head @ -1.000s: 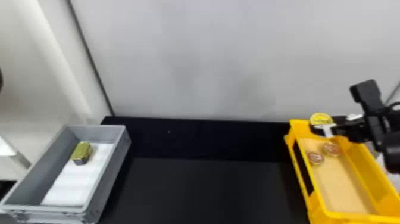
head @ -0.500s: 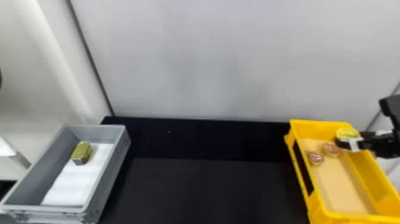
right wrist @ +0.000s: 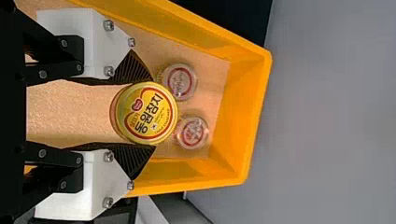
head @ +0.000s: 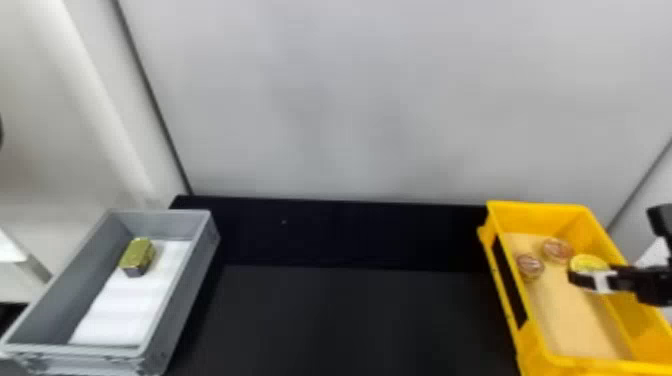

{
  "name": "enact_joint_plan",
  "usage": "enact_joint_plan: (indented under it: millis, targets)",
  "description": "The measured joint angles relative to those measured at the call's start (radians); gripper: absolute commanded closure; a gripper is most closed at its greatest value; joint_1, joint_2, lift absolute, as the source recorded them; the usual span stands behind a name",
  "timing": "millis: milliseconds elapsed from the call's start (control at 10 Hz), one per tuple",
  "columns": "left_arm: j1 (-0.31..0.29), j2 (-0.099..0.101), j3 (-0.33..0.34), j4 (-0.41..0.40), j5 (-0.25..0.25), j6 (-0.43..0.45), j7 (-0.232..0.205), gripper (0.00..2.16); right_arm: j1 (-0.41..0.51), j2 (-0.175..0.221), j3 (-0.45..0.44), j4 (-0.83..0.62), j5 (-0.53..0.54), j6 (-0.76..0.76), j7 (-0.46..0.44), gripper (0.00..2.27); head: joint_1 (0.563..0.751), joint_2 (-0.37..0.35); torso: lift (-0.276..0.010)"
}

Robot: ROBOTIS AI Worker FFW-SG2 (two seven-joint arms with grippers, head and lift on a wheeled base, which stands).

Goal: Pick up the round yellow can and place it in the yellow rectangular box

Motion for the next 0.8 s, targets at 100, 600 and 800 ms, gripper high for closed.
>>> enact_joint_plan:
  millis: [100, 600, 800]
  targets:
    - [0.0, 0.0, -0.001, 0.0, -0.001, 0.0, 0.0, 0.12, 0.004, 0.001, -0.007, 0.032, -0.03, -0.01, -0.023, 0.7, 0.663, 0.054, -0.01]
    - [-0.004, -0.001, -0.008, -0.002, -0.008, -0.002, 0.0, 0.12, -0.002, -0.001, -0.015, 0.176, -0.162, -0.037, -0.113, 0.7, 0.663, 0.054, -0.01]
    - [-0.006, -0.002, -0.011, -0.002, -0.009, -0.003, 0.0, 0.12, -0.006, -0.002, -0.014, 0.21, -0.184, -0.038, -0.127, 0.7, 0.663, 0.054, -0.01]
